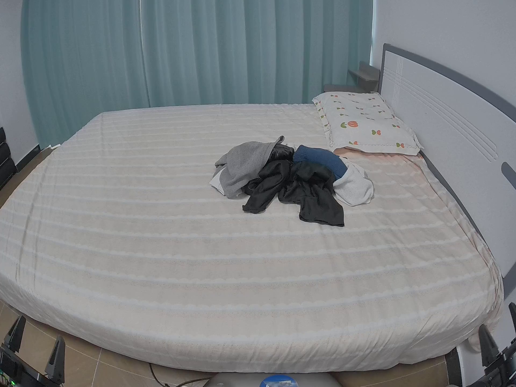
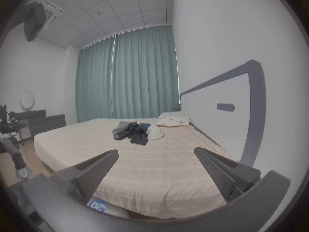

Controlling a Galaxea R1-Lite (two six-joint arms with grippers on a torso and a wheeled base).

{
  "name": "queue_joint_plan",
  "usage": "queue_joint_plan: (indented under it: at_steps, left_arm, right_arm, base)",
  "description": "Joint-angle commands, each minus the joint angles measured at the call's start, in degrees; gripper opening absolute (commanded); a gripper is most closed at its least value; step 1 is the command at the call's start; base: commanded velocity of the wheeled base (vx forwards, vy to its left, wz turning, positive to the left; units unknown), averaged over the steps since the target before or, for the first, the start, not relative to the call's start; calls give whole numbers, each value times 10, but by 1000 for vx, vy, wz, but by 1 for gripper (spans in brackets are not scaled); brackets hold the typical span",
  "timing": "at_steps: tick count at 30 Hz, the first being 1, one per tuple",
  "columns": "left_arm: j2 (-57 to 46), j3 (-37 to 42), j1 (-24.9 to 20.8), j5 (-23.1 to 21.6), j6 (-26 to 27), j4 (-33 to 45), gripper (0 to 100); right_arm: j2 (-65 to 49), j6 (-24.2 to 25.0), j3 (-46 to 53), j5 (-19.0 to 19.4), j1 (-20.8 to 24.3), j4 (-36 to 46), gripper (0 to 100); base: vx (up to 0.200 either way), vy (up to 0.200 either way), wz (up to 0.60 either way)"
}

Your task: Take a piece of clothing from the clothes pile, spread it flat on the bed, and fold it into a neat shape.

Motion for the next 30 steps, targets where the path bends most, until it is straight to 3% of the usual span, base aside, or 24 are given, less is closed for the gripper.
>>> queue_joint_plan:
  at_steps: [1,8,9,13,15,19,21,23,24,25,30]
  left_arm:
    - [-10,9,0,0,0,0,100]
    - [-10,9,0,-10,0,0,100]
    - [-10,9,-1,-12,0,0,100]
    - [-10,9,-1,-12,0,0,100]
    - [-10,9,-1,-12,0,0,100]
    - [-10,9,0,-12,0,0,100]
    - [-10,9,0,-12,-1,0,100]
    - [-10,9,0,-12,-1,0,100]
    - [-10,9,0,-12,-1,0,100]
    - [-10,9,0,-12,-1,0,100]
    - [-10,9,-1,-11,-1,0,100]
  right_arm:
    - [96,11,-117,5,8,22,100]
    - [266,10,-159,15,33,15,100]
    - [354,18,-179,33,37,14,100]
    - [495,32,-205,56,39,-21,100]
    - [643,55,-227,59,55,-94,100]
    - [799,96,-254,56,64,-198,100]
    - [953,132,-290,42,77,-312,100]
    - [953,132,-290,42,77,-312,100]
    - [1089,149,-346,-3,83,-390,100]
    - [1144,152,-380,-29,89,-409,100]
    - [1270,158,-502,-64,105,-411,100]
  base:
    - [0,0,0]
    - [0,0,0]
    - [0,0,0]
    - [0,0,0]
    - [0,0,0]
    - [0,0,0]
    - [0,0,0]
    - [0,0,0]
    - [0,0,0]
    - [0,0,0]
    - [0,0,0]
